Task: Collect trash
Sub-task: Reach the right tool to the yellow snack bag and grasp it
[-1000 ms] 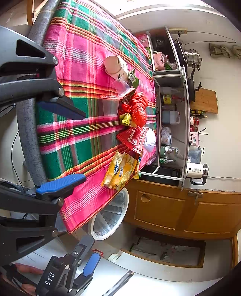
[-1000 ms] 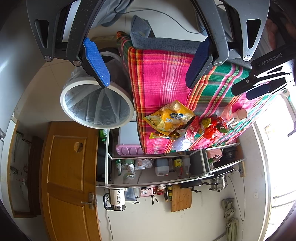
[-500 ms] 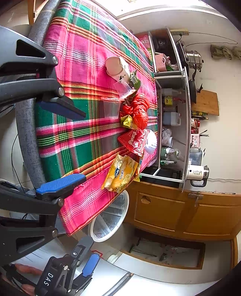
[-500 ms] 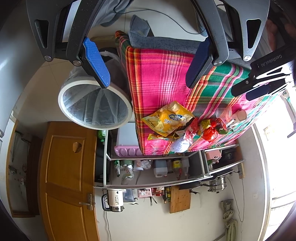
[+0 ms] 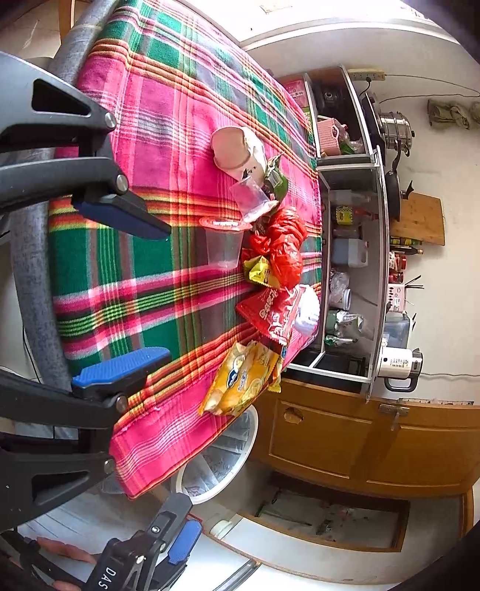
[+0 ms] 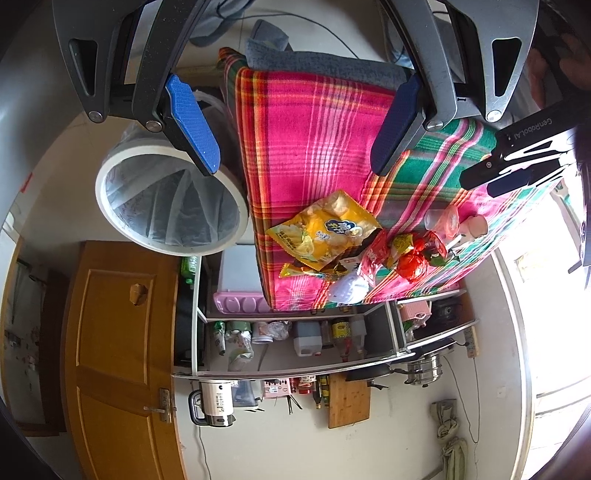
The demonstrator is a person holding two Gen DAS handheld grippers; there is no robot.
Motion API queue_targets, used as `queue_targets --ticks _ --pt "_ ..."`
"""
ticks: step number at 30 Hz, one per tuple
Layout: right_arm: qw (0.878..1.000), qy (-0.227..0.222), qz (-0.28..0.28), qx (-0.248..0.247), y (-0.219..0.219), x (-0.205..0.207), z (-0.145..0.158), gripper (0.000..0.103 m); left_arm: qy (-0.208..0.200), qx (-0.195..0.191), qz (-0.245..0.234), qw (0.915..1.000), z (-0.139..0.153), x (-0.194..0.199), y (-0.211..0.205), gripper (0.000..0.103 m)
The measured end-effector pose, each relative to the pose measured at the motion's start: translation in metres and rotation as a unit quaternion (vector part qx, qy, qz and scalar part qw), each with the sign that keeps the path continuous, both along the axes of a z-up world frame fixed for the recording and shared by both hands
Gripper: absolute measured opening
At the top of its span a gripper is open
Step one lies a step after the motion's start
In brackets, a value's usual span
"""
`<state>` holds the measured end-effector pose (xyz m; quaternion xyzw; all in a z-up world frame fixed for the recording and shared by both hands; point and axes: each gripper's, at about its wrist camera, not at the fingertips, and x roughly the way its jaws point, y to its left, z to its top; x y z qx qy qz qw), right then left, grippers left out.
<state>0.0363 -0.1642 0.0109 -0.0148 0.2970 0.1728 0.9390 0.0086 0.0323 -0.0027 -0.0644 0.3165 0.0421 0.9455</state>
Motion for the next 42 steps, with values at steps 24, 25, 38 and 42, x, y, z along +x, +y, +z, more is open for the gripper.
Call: queue_targets --ticks 24,25,38,42 --pt "0.995 0.051 0.08 -0.01 0.036 0.126 -0.013 0.084 0.036 -0.032 0.038 0.9981 -0.012 0.076 0.057 0.065" --pt "0.995 0.055 0.083 -0.01 0.037 0.133 -0.014 0.084 0.038 -0.033 0.037 0.9981 -0.013 0.077 0.057 0.065" --pt "0.982 0.128 0.137 -0.029 0.052 0.186 -0.036 0.084 0.04 -0.04 0.027 0.998 -0.015 0.089 0.056 0.043" --pt "0.98 0.14 0.135 -0.038 0.054 0.189 -0.04 0.082 0.036 -0.038 0.027 0.9983 -0.012 0.087 0.057 0.037"
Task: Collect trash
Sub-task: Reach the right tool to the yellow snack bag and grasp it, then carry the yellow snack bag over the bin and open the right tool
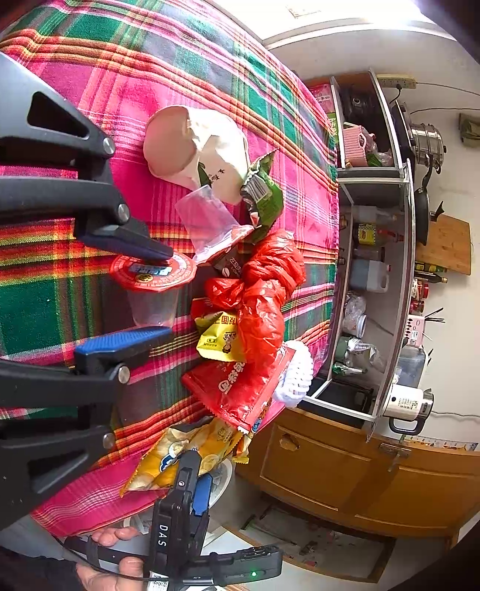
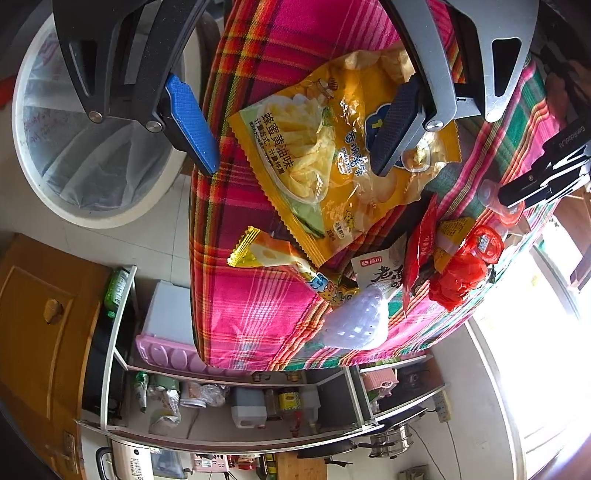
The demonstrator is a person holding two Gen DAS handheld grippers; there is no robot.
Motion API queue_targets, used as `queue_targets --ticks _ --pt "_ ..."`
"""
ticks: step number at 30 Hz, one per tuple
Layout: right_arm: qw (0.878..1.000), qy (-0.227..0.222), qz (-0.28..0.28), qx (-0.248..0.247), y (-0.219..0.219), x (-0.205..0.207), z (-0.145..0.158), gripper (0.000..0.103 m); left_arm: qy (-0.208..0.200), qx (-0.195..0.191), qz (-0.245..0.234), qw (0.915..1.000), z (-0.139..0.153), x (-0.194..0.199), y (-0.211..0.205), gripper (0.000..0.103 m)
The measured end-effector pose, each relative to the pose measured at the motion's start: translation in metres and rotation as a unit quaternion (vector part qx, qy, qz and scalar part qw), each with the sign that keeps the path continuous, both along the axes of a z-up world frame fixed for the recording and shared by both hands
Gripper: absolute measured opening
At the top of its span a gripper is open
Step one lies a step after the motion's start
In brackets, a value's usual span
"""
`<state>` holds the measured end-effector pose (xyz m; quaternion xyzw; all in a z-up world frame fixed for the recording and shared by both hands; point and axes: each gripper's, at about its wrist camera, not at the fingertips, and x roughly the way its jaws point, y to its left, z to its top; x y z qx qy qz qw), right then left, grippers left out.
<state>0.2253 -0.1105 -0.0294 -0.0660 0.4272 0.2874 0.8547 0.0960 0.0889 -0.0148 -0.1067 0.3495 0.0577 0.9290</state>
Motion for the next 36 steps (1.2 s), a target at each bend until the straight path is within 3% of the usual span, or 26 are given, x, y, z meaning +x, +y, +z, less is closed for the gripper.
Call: queue_targets --ticks 2,6,7,10,19,36 --pt "1.0 -0.001 0.002 -0.005 0.002 -0.002 0.0 0.067 -0.002 0.0 0.0 1.0 0.001 -0.001 0.001 0.035" --pt "1.0 -0.001 0.009 -0.013 0.004 -0.008 0.002 0.049 -0.003 0.003 -0.002 1.0 0.002 -0.003 0.0 0.03" --pt "1.0 0.001 0.011 -0.012 0.004 -0.008 0.002 0.04 -0.004 0.003 -0.003 1.0 0.002 -0.004 0.0 0.029" --pt "1.0 0.005 0.008 -0.006 0.003 -0.011 0.003 0.032 -0.008 -0.001 -0.004 1.0 0.004 -0.006 0.002 0.023" --pt "1.0 0.0 -0.008 0.011 -0.004 -0.027 0.012 0.027 -0.018 -0.004 -0.011 0.9998 0.011 -0.015 0.005 0.009" --pt "0.999 -0.011 -0.023 0.041 -0.021 -0.053 0.028 0.023 -0.042 0.003 -0.027 0.9987 0.032 -0.029 -0.008 0.005"
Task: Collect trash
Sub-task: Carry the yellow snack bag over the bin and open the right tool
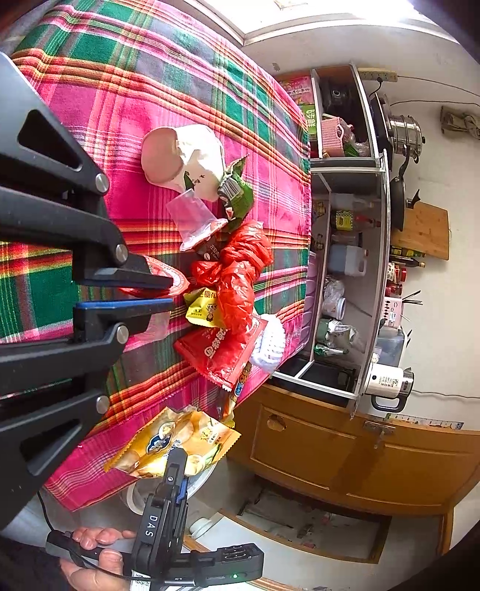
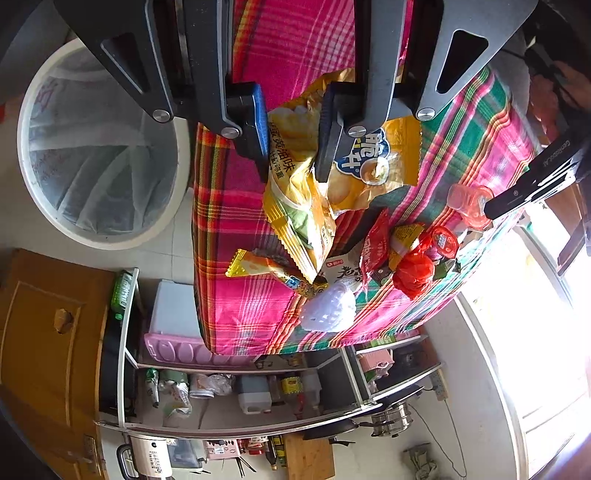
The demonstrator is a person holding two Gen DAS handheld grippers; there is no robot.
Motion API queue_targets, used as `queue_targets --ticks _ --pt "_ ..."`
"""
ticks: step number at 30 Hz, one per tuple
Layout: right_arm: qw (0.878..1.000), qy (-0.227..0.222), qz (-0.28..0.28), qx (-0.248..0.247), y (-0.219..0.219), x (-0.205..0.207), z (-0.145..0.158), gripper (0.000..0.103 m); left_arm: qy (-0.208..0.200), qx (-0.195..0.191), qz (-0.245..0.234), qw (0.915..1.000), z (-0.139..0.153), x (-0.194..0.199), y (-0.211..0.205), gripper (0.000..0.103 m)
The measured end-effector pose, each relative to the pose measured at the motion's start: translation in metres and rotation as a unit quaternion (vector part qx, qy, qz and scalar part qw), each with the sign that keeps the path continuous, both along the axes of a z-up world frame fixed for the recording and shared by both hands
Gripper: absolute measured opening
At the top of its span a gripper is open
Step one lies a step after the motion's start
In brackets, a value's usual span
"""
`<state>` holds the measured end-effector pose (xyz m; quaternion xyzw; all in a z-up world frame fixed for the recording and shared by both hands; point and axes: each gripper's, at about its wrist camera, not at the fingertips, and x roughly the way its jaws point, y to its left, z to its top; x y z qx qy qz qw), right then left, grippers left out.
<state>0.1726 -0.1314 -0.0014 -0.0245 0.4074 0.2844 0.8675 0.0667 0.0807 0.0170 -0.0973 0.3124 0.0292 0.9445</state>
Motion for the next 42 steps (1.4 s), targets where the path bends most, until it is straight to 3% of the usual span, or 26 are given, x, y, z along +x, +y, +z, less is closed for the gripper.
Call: queue_targets --ticks 13,25,36,42 --pt "0.998 -0.015 -0.065 0.016 -0.054 -0.005 0.014 0.023 -0.013 -0.002 -0.068 0.9976 0.019 0.024 -0.052 0.005" --pt "0.984 -0.014 -0.179 0.014 -0.141 0.006 0.008 0.024 -0.015 0.003 -0.165 0.9861 0.028 0.079 -0.143 0.005" --pt "0.972 0.015 -0.236 -0.004 -0.187 0.024 -0.021 0.024 0.026 -0.004 -0.223 0.9744 0.004 0.134 -0.207 0.005" --pt "0.968 0.033 -0.25 -0.01 -0.199 0.034 -0.039 0.031 0.055 -0.009 -0.234 0.9707 -0.011 0.153 -0.224 0.006"
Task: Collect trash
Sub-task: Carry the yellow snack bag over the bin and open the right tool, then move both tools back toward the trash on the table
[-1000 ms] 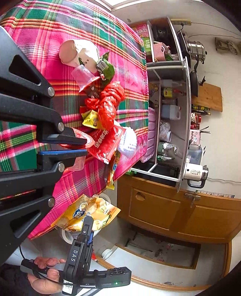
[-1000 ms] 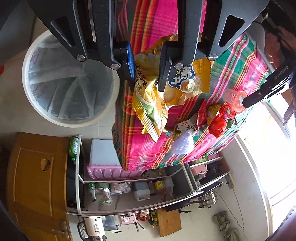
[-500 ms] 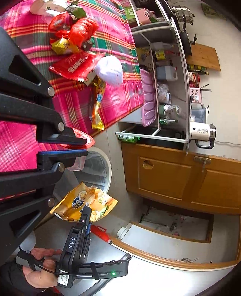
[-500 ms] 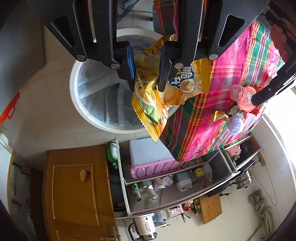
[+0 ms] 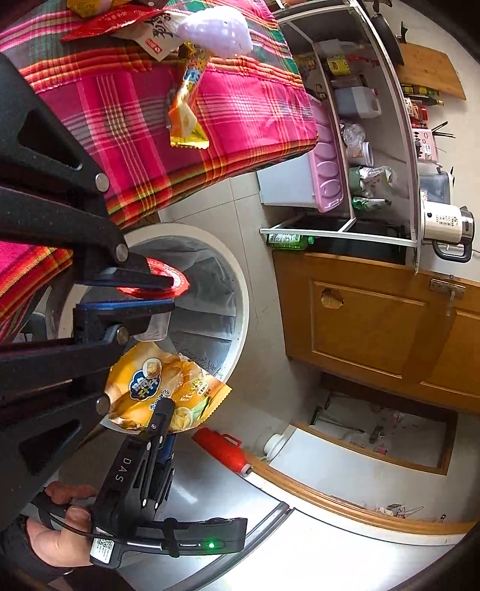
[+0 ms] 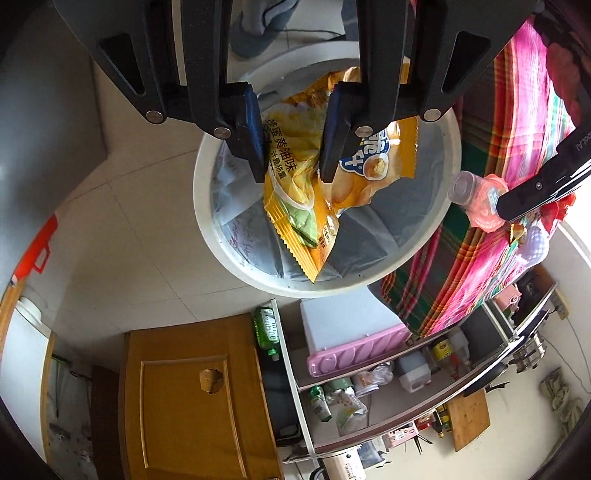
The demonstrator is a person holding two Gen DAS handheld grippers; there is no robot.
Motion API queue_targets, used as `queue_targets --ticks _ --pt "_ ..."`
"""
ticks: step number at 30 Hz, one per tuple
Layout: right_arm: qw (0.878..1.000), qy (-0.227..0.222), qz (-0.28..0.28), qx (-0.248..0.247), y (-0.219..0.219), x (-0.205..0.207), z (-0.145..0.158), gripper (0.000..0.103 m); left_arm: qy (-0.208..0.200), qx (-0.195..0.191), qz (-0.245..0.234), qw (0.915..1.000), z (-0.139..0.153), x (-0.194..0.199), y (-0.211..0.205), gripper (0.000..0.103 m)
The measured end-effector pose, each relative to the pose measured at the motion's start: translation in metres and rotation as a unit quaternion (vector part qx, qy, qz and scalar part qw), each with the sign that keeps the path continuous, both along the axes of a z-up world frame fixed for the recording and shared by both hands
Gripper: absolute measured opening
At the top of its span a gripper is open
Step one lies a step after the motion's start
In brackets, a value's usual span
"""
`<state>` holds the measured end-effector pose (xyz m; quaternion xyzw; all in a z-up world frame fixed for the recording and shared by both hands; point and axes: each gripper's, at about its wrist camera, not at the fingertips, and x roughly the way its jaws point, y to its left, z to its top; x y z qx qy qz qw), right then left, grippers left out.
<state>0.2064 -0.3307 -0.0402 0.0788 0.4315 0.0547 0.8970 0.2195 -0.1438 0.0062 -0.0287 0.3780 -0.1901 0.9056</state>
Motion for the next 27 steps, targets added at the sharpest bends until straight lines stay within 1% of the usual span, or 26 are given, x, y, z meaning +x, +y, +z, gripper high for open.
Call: queue_targets --ticks 5,7,8,9,17,27 --pt "1.0 0.0 0.001 -0.01 -0.002 0.001 -0.004 0.043 0.008 -0.003 -0.007 0.9999 -0.007 0.001 -0.005 0.008" --pt "1.0 -0.002 -0.001 -0.009 -0.003 0.0 -0.004 0.045 0.01 -0.007 -0.008 0.9999 -0.008 0.0 -0.005 0.014" --pt "1.0 -0.004 -0.002 -0.01 -0.002 0.0 -0.004 0.047 0.011 -0.009 -0.007 0.9999 -0.009 0.001 -0.005 0.016" --pt "1.0 -0.005 -0.002 -0.012 -0.002 -0.001 -0.003 0.047 0.011 -0.01 -0.005 0.9999 -0.009 0.001 -0.004 0.018" --pt "0.999 -0.02 -0.004 -0.025 0.003 -0.007 0.008 0.048 0.004 -0.021 0.004 0.9998 -0.003 -0.005 0.009 0.02" --pt "0.998 -0.062 0.023 -0.018 0.026 -0.033 0.04 0.048 -0.024 -0.029 0.023 0.999 0.014 -0.033 0.036 0.021"
